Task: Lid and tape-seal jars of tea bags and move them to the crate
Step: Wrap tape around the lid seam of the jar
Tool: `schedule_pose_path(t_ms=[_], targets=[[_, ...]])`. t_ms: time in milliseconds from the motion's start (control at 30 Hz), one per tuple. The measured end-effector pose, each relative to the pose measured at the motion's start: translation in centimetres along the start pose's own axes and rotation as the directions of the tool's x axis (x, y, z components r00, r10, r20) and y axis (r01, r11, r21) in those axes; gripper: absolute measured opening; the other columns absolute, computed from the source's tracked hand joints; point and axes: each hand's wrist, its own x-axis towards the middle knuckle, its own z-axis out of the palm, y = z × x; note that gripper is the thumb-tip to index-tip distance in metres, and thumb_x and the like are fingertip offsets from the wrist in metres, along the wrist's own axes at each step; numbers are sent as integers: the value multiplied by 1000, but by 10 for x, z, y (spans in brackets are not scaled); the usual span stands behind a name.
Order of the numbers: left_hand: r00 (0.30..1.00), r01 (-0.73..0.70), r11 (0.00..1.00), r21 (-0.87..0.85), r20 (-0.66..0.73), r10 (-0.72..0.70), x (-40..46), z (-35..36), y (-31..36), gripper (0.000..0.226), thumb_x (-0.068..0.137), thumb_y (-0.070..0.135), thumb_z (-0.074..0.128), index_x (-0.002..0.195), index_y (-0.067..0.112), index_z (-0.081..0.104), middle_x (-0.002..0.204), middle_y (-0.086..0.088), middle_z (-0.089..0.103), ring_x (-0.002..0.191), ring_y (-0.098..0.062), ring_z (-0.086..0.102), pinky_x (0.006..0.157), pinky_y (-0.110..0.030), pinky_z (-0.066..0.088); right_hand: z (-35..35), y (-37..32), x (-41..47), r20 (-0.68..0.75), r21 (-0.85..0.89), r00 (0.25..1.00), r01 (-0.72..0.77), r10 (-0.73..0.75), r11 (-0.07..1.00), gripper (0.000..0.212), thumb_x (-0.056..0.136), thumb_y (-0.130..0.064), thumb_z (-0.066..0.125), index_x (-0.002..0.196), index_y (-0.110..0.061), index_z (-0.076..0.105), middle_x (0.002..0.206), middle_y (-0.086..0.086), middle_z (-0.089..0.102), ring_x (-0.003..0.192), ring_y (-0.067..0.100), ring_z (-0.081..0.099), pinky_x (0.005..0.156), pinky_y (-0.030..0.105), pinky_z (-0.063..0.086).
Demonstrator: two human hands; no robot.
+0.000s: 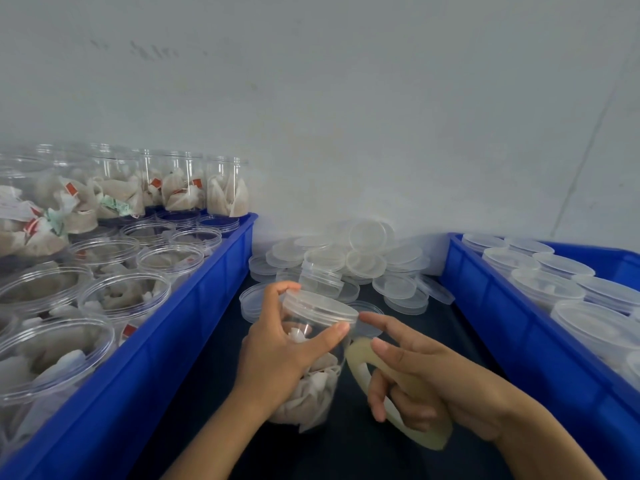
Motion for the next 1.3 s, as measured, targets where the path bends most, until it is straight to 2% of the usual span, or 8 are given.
schedule_pose_path(t_ms=[100,267,433,600,767,967,1067,1300], targets=[[1000,2,1000,-16,10,-2,1,-1,1,71,46,74,72,107,51,44,105,33,61,93,7,62,77,-21,50,2,0,3,-57,-82,998,36,-41,996,48,98,-32,47,138,-51,28,81,14,69,46,11,45,51,24,38],[996,-7,1000,22,92,5,2,-1,2,76,44,79,70,110,55,41,105,41,54,93,14,58,72,-13,48,-3,6,8,-219,-465,953,87,-209,881,52,101,-24,48,125,-69,37,57,-9,50,52,3,43,56,18,39],[991,18,997,-71,135,-8,6,-5,-2,74,49,68,77,113,47,47,102,27,65,93,-3,67,82,-30,56,-5,4,4,-236,-744,915,46,-327,666,41,96,-50,38,122,-80,28,57,-16,48,55,0,46,64,19,38],[987,46,982,-183,160,-17,8,-8,-2,77,49,56,81,115,34,49,99,26,68,89,-2,69,73,-14,52,-6,5,5,-327,-887,866,-144,-378,439,49,91,-66,26,136,-70,7,73,-1,59,69,7,57,73,23,47],[976,97,952,-291,214,-34,10,-13,-7,79,50,47,83,118,26,50,100,11,73,94,-10,70,77,-17,53,-14,9,7,-385,-872,866,-227,-320,433,53,93,-66,25,141,-50,11,80,-6,63,76,6,58,79,27,49],[947,188,897,-400,316,-58,7,-10,-7,96,43,54,88,124,18,49,101,-4,75,89,-23,73,71,-26,57,-10,13,10,-317,-880,863,-113,-393,461,47,98,-54,32,131,-76,6,56,-9,52,51,3,48,62,21,46],[946,218,865,-451,316,-73,6,-9,-5,109,35,61,90,124,16,46,101,-5,74,86,-24,73,67,-25,57,-10,12,9,-301,-882,866,-94,-399,462,48,99,-53,32,124,-83,4,57,-33,51,50,-3,47,55,17,37],[913,299,825,-479,395,-102,5,-8,-6,113,33,60,92,127,19,44,109,-9,72,93,-28,71,70,-30,58,-10,15,8,-310,-853,860,-64,-405,518,44,97,-54,34,116,-88,12,90,-5,69,79,13,63,75,20,49]])
